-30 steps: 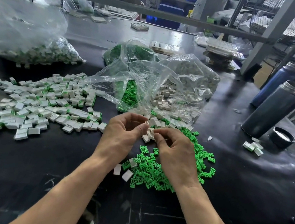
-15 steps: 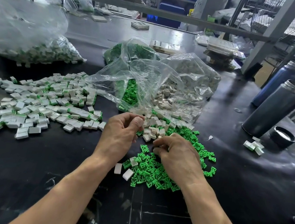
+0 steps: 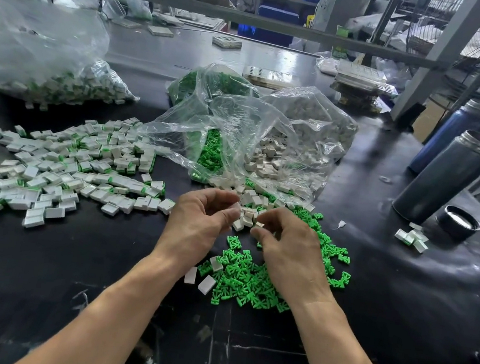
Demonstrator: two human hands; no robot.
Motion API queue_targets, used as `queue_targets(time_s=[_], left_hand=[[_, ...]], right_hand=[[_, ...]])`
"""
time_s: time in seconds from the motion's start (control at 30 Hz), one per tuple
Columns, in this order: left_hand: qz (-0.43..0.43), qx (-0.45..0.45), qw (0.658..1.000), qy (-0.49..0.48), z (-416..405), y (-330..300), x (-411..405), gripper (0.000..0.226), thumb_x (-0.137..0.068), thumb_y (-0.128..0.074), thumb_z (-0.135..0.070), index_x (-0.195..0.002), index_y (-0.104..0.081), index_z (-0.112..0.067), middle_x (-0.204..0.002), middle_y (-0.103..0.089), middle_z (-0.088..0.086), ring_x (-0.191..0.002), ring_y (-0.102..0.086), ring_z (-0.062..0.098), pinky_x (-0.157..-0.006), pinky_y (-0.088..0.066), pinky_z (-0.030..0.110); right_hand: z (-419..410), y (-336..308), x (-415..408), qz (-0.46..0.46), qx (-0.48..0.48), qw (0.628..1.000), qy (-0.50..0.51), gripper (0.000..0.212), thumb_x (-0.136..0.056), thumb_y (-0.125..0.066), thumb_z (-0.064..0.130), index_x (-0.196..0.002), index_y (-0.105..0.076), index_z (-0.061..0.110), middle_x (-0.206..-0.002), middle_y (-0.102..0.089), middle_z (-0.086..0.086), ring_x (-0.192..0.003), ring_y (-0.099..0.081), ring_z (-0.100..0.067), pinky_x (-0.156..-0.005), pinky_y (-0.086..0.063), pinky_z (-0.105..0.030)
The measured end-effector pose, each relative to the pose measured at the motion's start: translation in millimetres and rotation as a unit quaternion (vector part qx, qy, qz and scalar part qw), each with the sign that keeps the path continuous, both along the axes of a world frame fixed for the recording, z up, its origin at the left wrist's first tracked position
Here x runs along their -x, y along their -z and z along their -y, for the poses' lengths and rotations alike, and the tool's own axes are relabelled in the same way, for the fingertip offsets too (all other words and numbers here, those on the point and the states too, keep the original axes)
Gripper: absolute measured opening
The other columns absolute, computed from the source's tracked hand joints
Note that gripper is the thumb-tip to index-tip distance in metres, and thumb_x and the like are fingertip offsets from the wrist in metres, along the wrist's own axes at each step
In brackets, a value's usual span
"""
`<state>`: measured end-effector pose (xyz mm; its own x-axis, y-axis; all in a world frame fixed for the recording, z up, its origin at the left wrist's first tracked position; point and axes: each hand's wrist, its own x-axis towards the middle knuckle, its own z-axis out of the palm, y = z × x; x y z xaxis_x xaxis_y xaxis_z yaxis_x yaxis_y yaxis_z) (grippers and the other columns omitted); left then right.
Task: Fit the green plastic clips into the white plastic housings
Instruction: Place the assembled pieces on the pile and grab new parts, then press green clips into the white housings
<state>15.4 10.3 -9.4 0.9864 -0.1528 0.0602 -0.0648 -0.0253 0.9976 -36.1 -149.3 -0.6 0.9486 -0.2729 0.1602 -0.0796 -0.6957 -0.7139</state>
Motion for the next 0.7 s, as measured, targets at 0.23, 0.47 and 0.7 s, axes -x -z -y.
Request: queue_targets(time_s=[0.23,0.47,0.7], left_hand=[[0.014,0.005,1.000,0.009,2.4,1.1,0.4,0.010,-0.089,-0.078,-0.014,-0.094,-0.077,-0.023,-0.081,-0.077,-0.006,-0.071,-0.069,0.003,-0.058,-0.053,0.017],[0.013,-0.005,1.000,0.019,1.2,2.7,0.2,0.009,-0.092,-0.075,-0.019,-0.097,-0.077,-0.026,-0.085,-0.076,-0.005,-0.073,-0.066,0.005,-0.066,-0.054,0.022],[0.005,-0.003,1.000,0.026,3.0,0.9,2.4,0.012,-0.100,-0.065,-0.019,-0.101,-0.077,-0.022,-0.072,-0.072,0.000,-0.063,-0.062,0.010,-0.055,-0.052,0.020]], right_hand=[[1.3,3.4,-4.2,0.076,-0.217,0.973,0.012,0.010,-0.089,-0.081,0.021,-0.085,-0.074,0.028,-0.080,-0.075,0.018,-0.074,-0.069,0.002,-0.063,-0.048,-0.009],[-0.5,2.5,-4.0,0.098,-0.241,0.965,0.019,0.012,-0.091,-0.079,0.017,-0.090,-0.075,0.027,-0.082,-0.076,0.018,-0.075,-0.069,0.004,-0.065,-0.048,-0.007],[-2.5,-0.5,-1.5,0.114,-0.268,0.957,0.012,0.015,-0.093,-0.075,0.010,-0.097,-0.077,0.025,-0.087,-0.077,0.014,-0.079,-0.069,0.002,-0.068,-0.050,-0.012]])
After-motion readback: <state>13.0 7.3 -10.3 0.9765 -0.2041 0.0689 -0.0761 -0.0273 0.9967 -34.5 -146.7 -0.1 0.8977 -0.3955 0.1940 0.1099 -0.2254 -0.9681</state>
